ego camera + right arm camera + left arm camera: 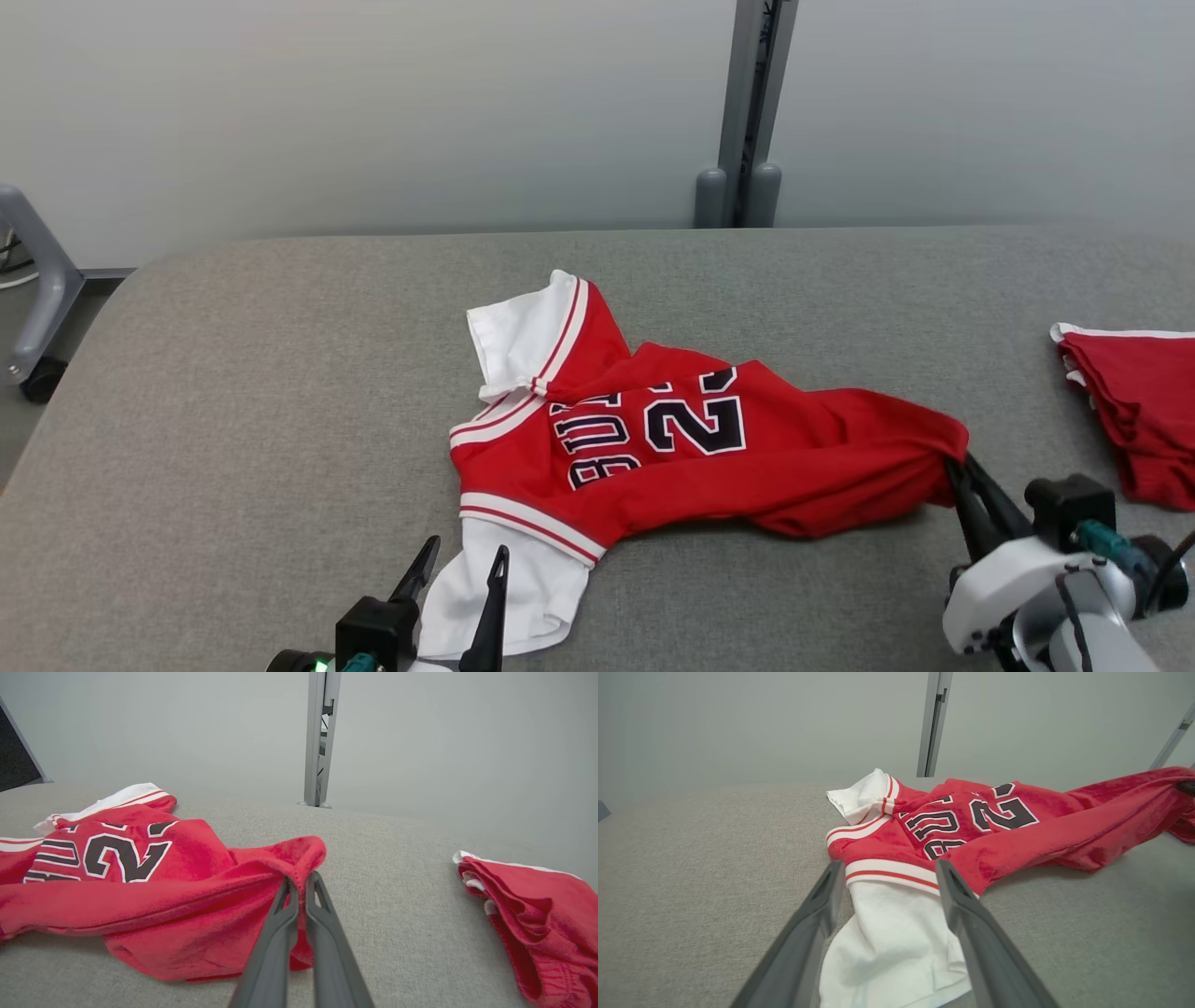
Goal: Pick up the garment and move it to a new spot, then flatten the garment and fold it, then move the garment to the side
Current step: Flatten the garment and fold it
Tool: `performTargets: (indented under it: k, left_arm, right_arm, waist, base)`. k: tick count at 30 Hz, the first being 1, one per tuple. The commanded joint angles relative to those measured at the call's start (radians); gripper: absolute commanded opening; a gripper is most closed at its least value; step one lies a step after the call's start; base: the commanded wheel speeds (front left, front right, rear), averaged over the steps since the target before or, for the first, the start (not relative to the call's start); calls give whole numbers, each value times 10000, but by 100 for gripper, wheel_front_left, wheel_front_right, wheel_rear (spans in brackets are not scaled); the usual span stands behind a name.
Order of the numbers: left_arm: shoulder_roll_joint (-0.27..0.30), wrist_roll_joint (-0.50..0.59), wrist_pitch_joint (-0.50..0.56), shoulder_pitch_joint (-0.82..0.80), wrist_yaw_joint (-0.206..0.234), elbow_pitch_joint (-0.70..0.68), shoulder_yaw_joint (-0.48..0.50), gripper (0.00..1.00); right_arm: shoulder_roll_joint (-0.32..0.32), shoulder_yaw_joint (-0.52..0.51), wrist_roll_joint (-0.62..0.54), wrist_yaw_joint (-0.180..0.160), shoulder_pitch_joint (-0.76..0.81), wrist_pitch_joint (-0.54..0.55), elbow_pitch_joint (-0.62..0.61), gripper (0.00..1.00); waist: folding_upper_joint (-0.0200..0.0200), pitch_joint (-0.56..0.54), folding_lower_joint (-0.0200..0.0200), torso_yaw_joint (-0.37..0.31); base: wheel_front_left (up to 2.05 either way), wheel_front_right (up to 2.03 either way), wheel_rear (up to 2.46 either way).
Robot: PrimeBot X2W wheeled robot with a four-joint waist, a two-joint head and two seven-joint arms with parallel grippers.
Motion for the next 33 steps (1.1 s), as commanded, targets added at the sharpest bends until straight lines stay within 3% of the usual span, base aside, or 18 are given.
performTargets:
  k: [1, 10, 15, 16, 17, 18, 33]
  left_arm:
    - [20, -60, -77, -100, 52, 28, 26, 100]
    - [91, -113, -118, -17, 92, 82, 37, 100]
    - [114, -157, -135, 0, 91, 111, 0, 100]
    - [110, -158, -133, -4, 87, 117, -16, 100]
    - [108, -162, -134, -6, 95, 124, -24, 100]
    - [107, -172, -136, -2, 104, 130, -29, 100]
    - [169, -264, -167, 93, 128, 209, -113, 100]
  right_arm:
    - [25, 27, 100, -2, 600, -45, -224, 0]
    - [410, -140, 277, -2, 2259, -46, -600, 0]
    - [489, -233, 52, -2, 2532, -34, -471, 46]
    - [502, -243, 32, -2, 2576, -34, -436, 60]
    - [527, -255, 27, -2, 2627, -35, -399, 89]
    - [539, -260, -1, -2, 2690, -35, -377, 100]
    - [281, -538, 308, 0, 3061, 29, -958, 100]
  waist:
    - [-1, 21, 0, -208]
    - [-1, 22, 0, -902]
    - [-1, -21, 0, -1180]
    - [-1, -28, 0, -1210]
    - [-1, -34, 0, -1235]
    - [-1, -43, 0, -1259]
    - [-1, -202, 0, -1261]
  base:
    - [0, 0, 0]
    - [0, 0, 0]
    - [0, 0, 0]
    - [0, 0, 0]
    - [0, 0, 0]
    - [0, 0, 0]
    - [0, 0, 0]
